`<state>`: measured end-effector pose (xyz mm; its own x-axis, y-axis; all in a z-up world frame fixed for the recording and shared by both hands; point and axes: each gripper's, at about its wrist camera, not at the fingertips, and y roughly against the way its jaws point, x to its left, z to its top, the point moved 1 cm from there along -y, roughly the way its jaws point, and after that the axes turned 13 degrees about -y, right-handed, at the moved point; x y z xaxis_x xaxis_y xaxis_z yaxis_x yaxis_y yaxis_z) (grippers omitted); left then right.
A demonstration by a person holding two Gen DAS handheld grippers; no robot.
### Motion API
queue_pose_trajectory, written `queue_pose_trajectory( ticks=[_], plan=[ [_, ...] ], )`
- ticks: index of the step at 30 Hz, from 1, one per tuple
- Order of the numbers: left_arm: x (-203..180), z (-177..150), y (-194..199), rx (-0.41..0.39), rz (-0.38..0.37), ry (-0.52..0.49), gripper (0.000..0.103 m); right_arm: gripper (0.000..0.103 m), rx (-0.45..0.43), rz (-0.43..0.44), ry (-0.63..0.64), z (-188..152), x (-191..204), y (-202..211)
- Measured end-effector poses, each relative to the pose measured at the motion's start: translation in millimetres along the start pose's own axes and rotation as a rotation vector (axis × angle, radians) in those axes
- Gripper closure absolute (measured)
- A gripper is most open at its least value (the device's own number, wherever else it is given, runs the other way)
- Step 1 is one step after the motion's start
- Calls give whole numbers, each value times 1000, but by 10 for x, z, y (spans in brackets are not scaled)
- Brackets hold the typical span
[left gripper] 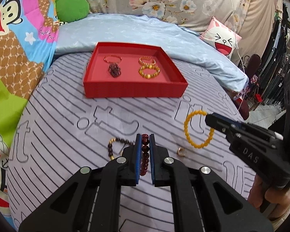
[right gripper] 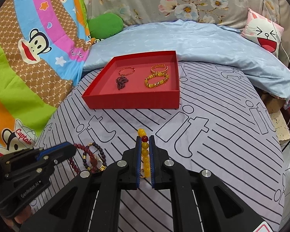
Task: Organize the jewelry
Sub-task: 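Carry both bracelets into the red tray and open both tools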
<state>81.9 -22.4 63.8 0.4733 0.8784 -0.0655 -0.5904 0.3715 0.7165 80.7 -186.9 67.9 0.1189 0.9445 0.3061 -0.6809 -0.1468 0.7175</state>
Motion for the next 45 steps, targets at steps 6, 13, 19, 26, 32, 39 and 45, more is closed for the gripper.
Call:
queue_pose_trajectory(
  ticks=[6, 13, 19, 26, 32, 39, 45],
  plan=[
    [82, 449, -10, -66, -7, -20, 95, 96, -37, 20, 2, 367, 46, -49],
    [269, 1087, -183, -137, -49, -17, 95, 96, -92, 15, 23, 949, 188, -300],
    [483, 1396, -569, -141, -105, 33, 95, 96, -76, 41, -3, 1248, 284, -671],
    [817, 1240, -1232, -21, -120, 122, 95, 96, 50, 72, -65, 1206, 235, -1276],
    [925, 1044, -1422, 37, -24, 87, 95, 96, 100, 11, -76, 1075, 69, -1534],
    [936, 954, -1467, 71, 124, 5, 95, 96, 88, -49, -55, 1027, -18, -1558],
    [928, 910, -1530, 92, 179, -35, 95, 95, 75, -79, -22, 999, 3, -1563]
  ],
)
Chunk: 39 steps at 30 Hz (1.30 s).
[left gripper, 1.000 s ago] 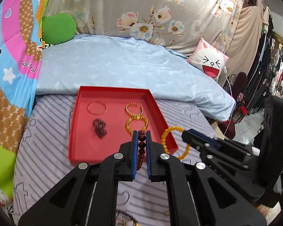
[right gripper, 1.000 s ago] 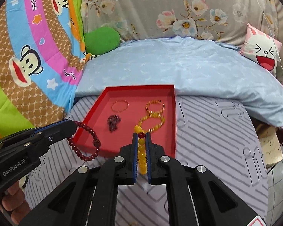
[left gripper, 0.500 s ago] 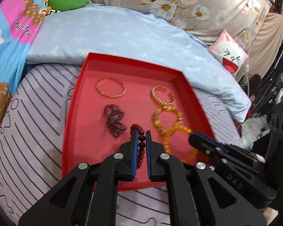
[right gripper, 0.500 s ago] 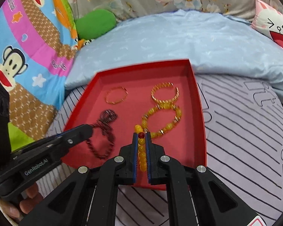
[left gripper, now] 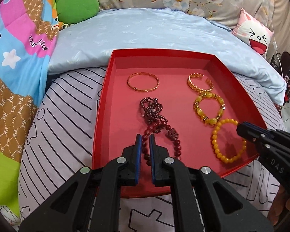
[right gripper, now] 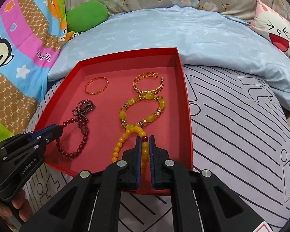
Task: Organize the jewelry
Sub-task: 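Carry both bracelets into the red tray and open both tools, then grasp the dark bead bracelet with the left tool while the right tool moves to the gold jewelry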
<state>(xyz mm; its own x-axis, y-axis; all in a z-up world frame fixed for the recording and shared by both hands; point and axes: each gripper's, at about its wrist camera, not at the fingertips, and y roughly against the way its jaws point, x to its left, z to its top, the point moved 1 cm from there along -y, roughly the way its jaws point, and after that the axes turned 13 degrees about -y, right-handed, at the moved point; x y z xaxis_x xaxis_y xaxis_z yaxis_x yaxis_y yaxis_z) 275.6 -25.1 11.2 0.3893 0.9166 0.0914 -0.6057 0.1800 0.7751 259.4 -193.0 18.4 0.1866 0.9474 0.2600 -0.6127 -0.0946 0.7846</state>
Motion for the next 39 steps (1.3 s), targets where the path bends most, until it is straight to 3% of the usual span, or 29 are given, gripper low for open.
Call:
queue_pose_trajectory(
  ticks=[4, 6, 10, 25, 30, 39],
  plan=[
    [14, -17, 14, -5, 13, 15, 91, 92, -13, -7, 0, -15, -9, 21],
    [25, -22, 28, -10, 13, 23, 82, 90, -17, -3, -7, -15, -27, 39],
    [28, -20, 75, -22, 21, 30, 74, 89, -22, 2, -17, -11, -46, 69],
    [-11, -69, 403, -55, 22, 49, 74, 88, -59, 39, -9, -121, 18, 455],
    [-34, -182, 603, -66, 21, 63, 74, 82, -72, 46, 6, -305, 10, 692],
    [-116, -583, 856, -41, 9, 81, 74, 81, -30, 42, 15, -807, -127, 958]
  ],
)
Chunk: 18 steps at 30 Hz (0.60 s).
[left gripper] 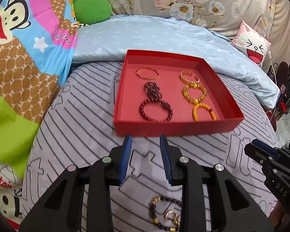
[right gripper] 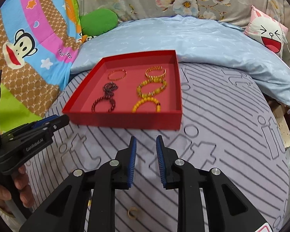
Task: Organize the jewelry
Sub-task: 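Grasp the dark bead bracelet with the left tool while the right tool moves to the gold jewelry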
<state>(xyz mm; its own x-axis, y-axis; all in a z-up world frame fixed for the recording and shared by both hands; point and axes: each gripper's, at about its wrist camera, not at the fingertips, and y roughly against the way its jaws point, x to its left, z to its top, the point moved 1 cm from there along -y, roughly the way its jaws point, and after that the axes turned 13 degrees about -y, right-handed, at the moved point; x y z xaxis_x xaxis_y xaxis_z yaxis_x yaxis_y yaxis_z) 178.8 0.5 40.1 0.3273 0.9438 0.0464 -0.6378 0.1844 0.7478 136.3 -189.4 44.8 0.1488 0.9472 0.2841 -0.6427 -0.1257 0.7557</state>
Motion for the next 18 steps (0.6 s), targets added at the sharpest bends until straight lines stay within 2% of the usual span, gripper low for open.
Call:
queue_pose_trajectory(
  ticks=[10, 12, 18],
  plan=[
    [-94, -508, 70, 74, -17, 18, 73, 81, 56, -19, -18, -441, -150, 107],
    [-103, -598, 76, 86, -21, 27, 69, 81, 65, -18, -22, -502, -164, 116],
    [-118, -778, 57, 118, -38, 53, 68, 81, 89, -10, -20, -668, -152, 141]
  ],
)
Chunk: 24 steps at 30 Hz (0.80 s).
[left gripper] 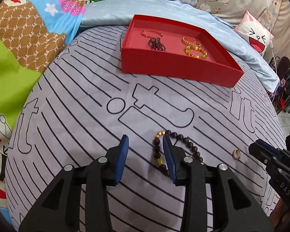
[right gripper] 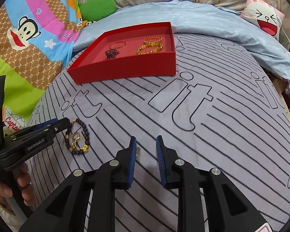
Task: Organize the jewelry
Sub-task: 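Grasp the dark bead bracelet with the left tool while the right tool moves to the gold jewelry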
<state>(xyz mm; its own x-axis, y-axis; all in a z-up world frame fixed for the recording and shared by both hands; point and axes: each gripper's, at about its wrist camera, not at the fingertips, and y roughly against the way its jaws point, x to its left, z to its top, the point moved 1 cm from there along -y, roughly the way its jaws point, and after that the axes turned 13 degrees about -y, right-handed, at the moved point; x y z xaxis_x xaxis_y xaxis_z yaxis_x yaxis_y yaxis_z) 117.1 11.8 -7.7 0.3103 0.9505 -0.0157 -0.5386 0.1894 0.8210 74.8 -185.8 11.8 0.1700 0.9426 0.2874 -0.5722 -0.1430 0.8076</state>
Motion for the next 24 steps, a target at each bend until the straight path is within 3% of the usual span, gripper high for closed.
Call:
queue_pose_trajectory(
  ticks=[19, 24],
  plan=[
    [-117, 36, -104, -23, 22, -39, 64, 81, 12, 5, -6, -99, -35, 6],
    [-134, 40, -101, -23, 4, -49, 80, 81, 16, 4, -5, -113, -44, -2]
  ],
)
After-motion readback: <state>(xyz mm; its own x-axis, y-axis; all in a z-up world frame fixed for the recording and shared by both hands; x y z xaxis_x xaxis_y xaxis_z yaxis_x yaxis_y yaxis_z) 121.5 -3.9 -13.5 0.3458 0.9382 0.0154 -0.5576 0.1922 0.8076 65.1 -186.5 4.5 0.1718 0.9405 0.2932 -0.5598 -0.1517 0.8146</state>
